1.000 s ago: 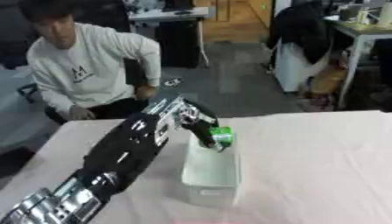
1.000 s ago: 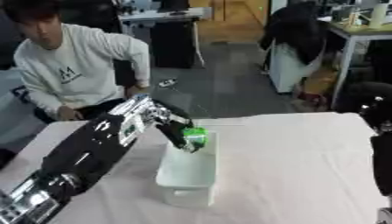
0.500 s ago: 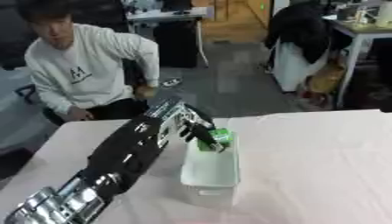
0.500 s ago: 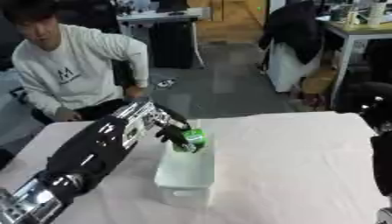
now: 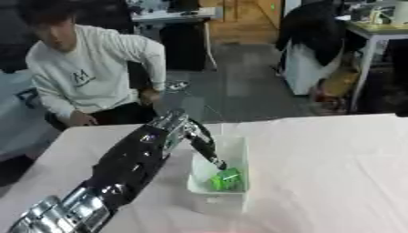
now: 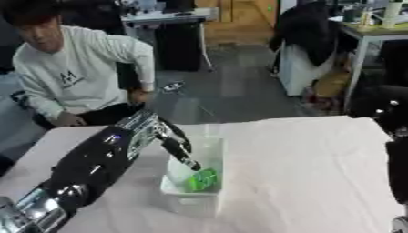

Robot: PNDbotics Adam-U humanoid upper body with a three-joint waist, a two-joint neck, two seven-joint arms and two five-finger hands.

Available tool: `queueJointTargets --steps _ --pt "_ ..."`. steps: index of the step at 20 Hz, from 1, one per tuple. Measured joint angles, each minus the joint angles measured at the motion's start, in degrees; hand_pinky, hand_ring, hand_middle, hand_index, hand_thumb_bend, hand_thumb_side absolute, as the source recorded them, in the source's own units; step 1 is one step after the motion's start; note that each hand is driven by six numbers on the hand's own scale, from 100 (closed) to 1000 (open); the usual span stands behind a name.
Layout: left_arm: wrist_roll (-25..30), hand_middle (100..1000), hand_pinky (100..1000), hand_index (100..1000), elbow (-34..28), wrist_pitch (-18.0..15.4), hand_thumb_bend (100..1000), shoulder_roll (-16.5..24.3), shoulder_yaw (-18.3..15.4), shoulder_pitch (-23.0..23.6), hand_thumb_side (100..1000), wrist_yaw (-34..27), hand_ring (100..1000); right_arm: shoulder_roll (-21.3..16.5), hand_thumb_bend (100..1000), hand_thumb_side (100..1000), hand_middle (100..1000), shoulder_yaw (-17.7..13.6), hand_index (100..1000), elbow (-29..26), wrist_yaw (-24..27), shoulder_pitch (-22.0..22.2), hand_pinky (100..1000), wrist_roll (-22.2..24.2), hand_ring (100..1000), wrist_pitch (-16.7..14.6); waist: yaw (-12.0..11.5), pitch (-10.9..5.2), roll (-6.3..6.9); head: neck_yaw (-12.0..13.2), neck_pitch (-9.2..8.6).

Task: Pick up objects on the table and place them in the box.

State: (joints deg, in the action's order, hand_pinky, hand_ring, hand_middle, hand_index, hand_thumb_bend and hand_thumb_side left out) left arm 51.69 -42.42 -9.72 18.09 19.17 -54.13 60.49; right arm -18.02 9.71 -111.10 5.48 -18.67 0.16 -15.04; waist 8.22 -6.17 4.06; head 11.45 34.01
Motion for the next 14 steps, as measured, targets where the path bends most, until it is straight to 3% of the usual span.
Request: queueJointTargets --steps 7,8,9,10,11,12,14 --pt "-0.1 1000 1000 1000 -2.8 0.0 1000 0.1 -1.3 0.1 1000 -2.4 1000 0.0 100 979 671 0.0 755 0.0 0.0 0.0 620 0.0 654 0.0 -0.2 0.0 0.0 0.0 0.0" --pt "-0.4 1000 1000 1000 -3.8 0.1 820 0.1 -1.5 0.1 1000 -3.3 1000 0.0 100 982 671 0.0 755 0.0 0.0 0.0 620 0.0 654 0.0 -0.2 0.0 0.0 0.0 0.0" --pt "-1.4 1000 1000 1000 -5.3 0.1 521 0.2 -1.7 0.5 1000 -4.3 1000 0.0 100 979 671 0.0 755 0.0 0.0 0.0 620 0.0 654 0.0 -0.3 0.0 0.0 0.0 0.0" --pt "-3.3 1000 1000 1000 -7.2 0.0 401 0.4 -1.9 1.2 1000 -5.4 1000 0.0 100 979 671 0.0 755 0.0 0.0 0.0 620 0.0 654 0.0 -0.3 0.0 0.01 0.0 0.0" --pt "-5.9 1000 1000 1000 -9.4 0.0 401 0.6 -2.3 2.4 1000 -6.7 1000 0.0 100 979 671 0.0 755 0.0 0.0 0.0 620 0.0 654 0.0 -0.3 0.01 0.01 0.0 0.0" --pt "-9.2 1000 1000 1000 -11.9 -0.1 241 0.7 -2.6 4.1 1000 -8.3 1000 0.0 100 979 671 0.0 755 0.0 0.0 0.0 620 0.0 654 0.0 -0.5 0.05 0.01 0.0 0.0" --pt "-17.1 992 928 1000 -17.8 0.2 167 0.9 -3.8 8.8 1000 -12.1 944 0.0 100 980 671 0.0 755 0.0 0.0 0.0 620 -0.1 654 -0.1 -0.7 0.17 0.01 -0.3 -0.04"
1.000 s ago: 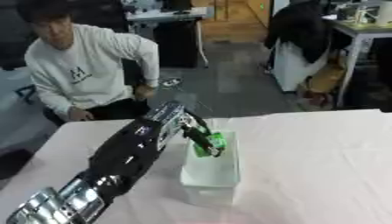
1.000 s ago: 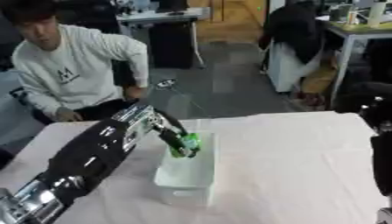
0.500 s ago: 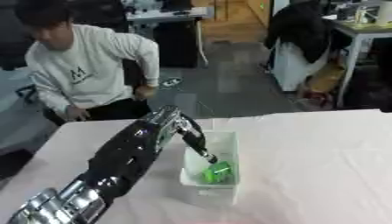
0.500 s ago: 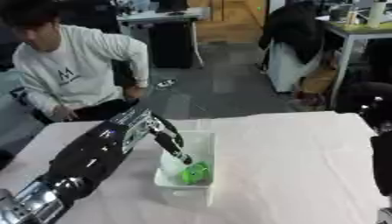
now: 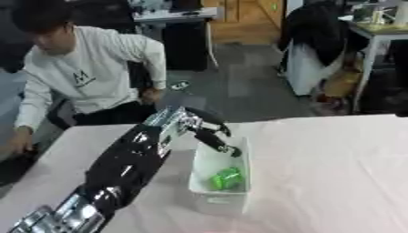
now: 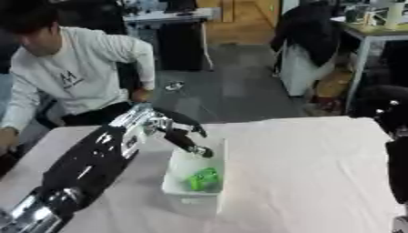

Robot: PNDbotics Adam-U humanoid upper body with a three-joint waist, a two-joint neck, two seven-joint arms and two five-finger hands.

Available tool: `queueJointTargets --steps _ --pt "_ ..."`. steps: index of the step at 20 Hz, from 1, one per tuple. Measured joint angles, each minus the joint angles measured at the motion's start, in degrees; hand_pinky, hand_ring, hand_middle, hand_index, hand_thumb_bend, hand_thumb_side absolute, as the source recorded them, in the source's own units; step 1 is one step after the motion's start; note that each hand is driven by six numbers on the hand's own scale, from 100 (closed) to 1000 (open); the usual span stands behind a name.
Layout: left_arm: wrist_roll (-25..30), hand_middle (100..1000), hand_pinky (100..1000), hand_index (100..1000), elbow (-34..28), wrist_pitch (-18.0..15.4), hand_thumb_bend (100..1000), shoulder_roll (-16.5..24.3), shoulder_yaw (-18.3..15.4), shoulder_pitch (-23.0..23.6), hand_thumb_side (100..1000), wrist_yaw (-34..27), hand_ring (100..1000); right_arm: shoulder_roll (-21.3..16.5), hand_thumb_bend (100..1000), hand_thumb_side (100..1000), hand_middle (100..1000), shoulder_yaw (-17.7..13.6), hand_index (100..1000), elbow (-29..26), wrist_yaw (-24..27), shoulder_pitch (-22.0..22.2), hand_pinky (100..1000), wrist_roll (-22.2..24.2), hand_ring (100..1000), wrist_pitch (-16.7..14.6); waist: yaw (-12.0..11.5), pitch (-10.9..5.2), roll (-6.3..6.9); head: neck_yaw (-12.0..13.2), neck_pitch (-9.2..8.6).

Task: Pick up objects on the table and place them in the box.

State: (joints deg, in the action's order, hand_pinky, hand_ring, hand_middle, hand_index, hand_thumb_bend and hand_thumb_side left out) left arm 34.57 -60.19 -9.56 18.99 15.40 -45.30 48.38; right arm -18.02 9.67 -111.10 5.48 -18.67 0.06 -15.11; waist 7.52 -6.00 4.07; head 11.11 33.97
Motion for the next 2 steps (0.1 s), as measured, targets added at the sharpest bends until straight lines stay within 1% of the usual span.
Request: queueJointTargets --steps 1,2 --pt "-4.3 964 882 1000 -3.1 0.4 144 -0.1 -0.7 2.8 1000 -2.3 900 0.0 100 980 671 0.0 755 0.0 0.0 0.0 620 -0.1 653 0.0 -0.2 0.16 -0.05 -0.2 -0.06" --pt "-8.6 944 864 997 -6.3 0.9 140 -0.4 -1.5 5.9 1000 -4.8 871 0.0 100 981 671 -0.1 755 0.0 -0.1 0.0 620 -0.1 653 -0.1 -0.4 0.3 -0.12 -0.7 -0.26"
